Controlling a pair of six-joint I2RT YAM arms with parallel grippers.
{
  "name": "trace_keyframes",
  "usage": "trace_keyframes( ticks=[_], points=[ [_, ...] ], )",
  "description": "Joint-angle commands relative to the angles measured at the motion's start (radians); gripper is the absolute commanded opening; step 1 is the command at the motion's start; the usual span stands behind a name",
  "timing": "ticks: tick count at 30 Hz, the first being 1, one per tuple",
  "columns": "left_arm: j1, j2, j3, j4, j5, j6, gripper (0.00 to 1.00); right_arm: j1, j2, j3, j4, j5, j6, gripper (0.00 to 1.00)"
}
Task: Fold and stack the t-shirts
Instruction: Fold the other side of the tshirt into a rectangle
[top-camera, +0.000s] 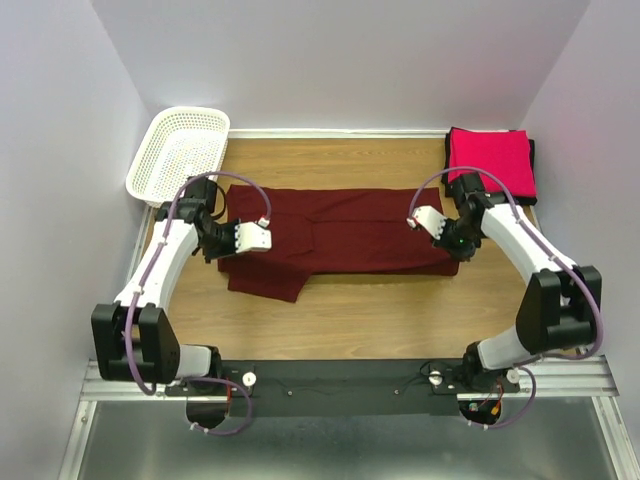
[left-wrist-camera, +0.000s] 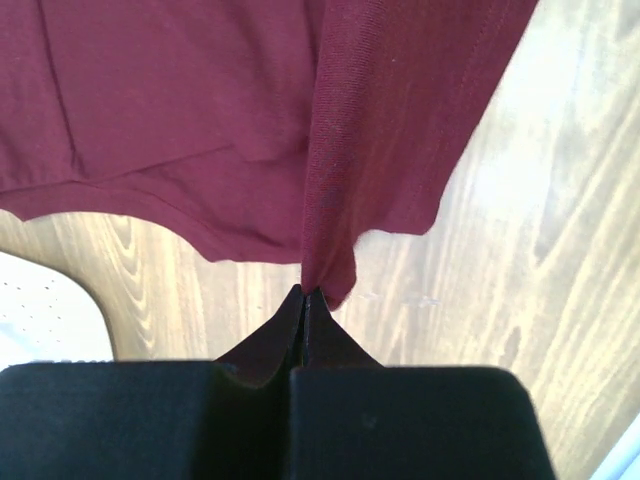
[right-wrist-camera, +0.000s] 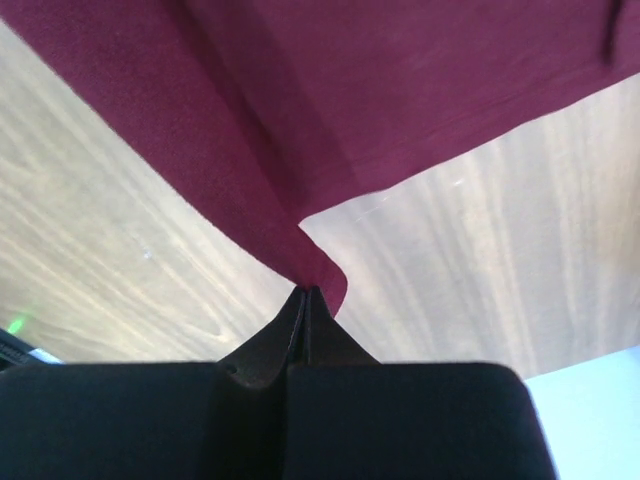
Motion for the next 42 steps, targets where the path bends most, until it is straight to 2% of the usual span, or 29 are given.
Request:
trace_keyframes(
  ticks=[1, 17, 42],
  points=[
    [0.008, 0.069, 0.084, 0.020, 0.024, -0.030, 0.00, -0.012, 0.087, 0.082, -0.013, -0.008, -0.037, 0.01],
    [0.020, 0.305, 0.285, 0.067, 0.030, -0.066, 0.00, -0.030, 0.343, 0.331, -0.009, -0.002, -0.085, 0.00],
    [0.032, 0.523, 0.445, 0.106, 0.022, -0.116, 0.00, -0.050, 0.562, 0.518, -0.005, 0.007, -0.117, 0.00]
  ],
)
